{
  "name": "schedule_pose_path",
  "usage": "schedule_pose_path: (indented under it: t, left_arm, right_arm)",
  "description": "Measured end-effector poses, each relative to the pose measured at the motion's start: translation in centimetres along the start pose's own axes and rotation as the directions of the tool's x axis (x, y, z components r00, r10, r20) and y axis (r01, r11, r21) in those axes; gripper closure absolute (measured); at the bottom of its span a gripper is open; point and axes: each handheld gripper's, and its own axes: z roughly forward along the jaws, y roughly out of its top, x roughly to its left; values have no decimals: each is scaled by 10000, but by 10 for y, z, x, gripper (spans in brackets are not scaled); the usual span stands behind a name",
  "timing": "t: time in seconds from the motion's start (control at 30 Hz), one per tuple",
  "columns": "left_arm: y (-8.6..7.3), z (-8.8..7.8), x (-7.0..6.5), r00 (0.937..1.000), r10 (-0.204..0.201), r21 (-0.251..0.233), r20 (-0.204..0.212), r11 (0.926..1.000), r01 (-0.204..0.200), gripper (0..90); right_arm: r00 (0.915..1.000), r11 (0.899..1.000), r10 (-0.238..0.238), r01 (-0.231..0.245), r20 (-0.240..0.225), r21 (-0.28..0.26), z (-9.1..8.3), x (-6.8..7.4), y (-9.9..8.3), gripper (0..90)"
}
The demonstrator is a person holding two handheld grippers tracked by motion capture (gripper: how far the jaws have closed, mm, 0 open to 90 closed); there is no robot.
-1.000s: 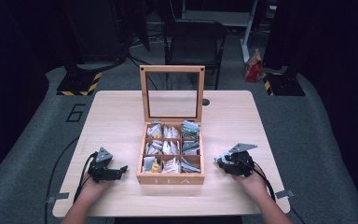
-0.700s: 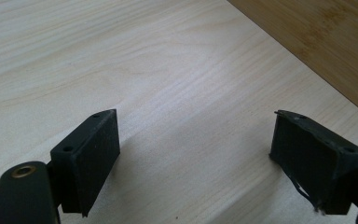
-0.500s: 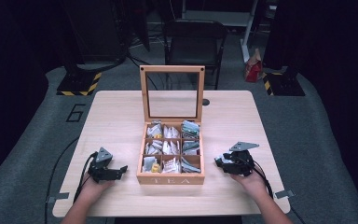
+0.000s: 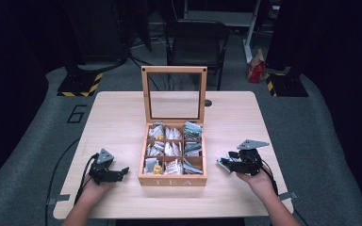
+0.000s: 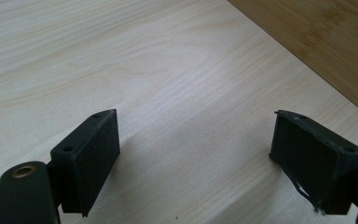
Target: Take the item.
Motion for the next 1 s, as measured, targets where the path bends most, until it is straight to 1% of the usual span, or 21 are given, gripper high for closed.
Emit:
schedule_pose_path:
  t: [0.07, 0.1, 0.13, 0.2, 0.27, 0.3, 0.33, 0.4, 0.5, 0.57, 0.6, 0.63, 0.67, 0.7, 0.73, 0.83, 0.9, 1.0]
  left_arm:
    - [0, 0, 0, 10000, 3, 4, -1, 10000, -3, 150]
    - [0, 0, 0, 10000, 1, 1, -1, 10000, -1, 150]
    - [0, 0, 0, 10000, -1, -17, -6, 10000, 1, 150]
    - [0, 0, 0, 10000, 3, 0, 3, 10000, -3, 150]
    - [0, 0, 0, 10000, -3, -26, -11, 10000, 3, 150]
    - [0, 0, 0, 10000, -4, -27, -9, 10000, 4, 150]
    - [0, 0, 0, 10000, -3, -25, -10, 10000, 2, 150]
    - [0, 0, 0, 10000, 0, -19, -5, 10000, 0, 150]
    - [0, 0, 0, 10000, 4, 1, 2, 10000, -4, 150]
    - [0, 0, 0, 10000, 2, -1, -1, 10000, -2, 150]
    - [0, 0, 0, 10000, -2, -27, -12, 10000, 2, 150]
    - [0, 0, 0, 10000, -4, -27, -9, 10000, 4, 150]
    - [0, 0, 0, 10000, -1, -25, -11, 10000, 1, 150]
    - [0, 0, 0, 10000, -4, -25, -8, 10000, 4, 150]
    - [0, 0, 0, 10000, 0, -23, -8, 10000, 0, 150]
    - [0, 0, 0, 10000, 3, -1, 0, 10000, -3, 150]
    - [0, 0, 0, 10000, 0, -24, -9, 10000, 0, 150]
    - [0, 0, 0, 10000, 4, -18, -8, 10000, -4, 150]
  right_arm:
    - [9999, 9999, 75, -75, 72, -84, -3, -2, 0, 506]
    - [10000, 9999, 35, -34, 85, -112, -4, -3, 0, 506]
    - [9998, 9998, 118, -115, 161, -174, -6, -4, -1, 500]
    - [9997, 9998, 113, -110, 196, -173, -7, -5, -1, 491]
    - [9996, 9994, 139, -131, 247, -324, -8, -7, -3, 475]
    - [9993, 9994, 166, -155, 344, -323, -9, -8, -3, 473]
    - [9992, 9994, 97, -84, 390, -344, -9, -9, -4, 472]
    - [9987, 9993, 164, -147, 474, -357, -9, -10, -6, 473]
    - [9982, 9995, 175, -160, 570, -273, -7, -12, -9, 496]
    - [9981, 9995, 265, -255, 553, -193, -5, -15, -13, 524]
    - [9981, 9995, 265, -255, 553, -193, -5, -15, -13, 524]
    - [9975, 9990, 421, -411, 571, -191, -5, -16, -14, 524]
    - [9971, 9989, 447, -436, 621, -191, -4, -17, -15, 523]
    - [9947, 9975, 668, -648, 777, -267, -5, -20, -17, 524]
    - [9947, 9975, 668, -648, 777, -267, -5, -20, -17, 524]
    - [9919, 9957, 883, -854, 917, -355, -6, -25, -21, 524]
    - [9879, 9926, 1182, -1150, 1002, -381, -7, -29, -25, 525]
    - [9879, 9924, 1212, -1183, 965, -348, -6, -32, -27, 525]
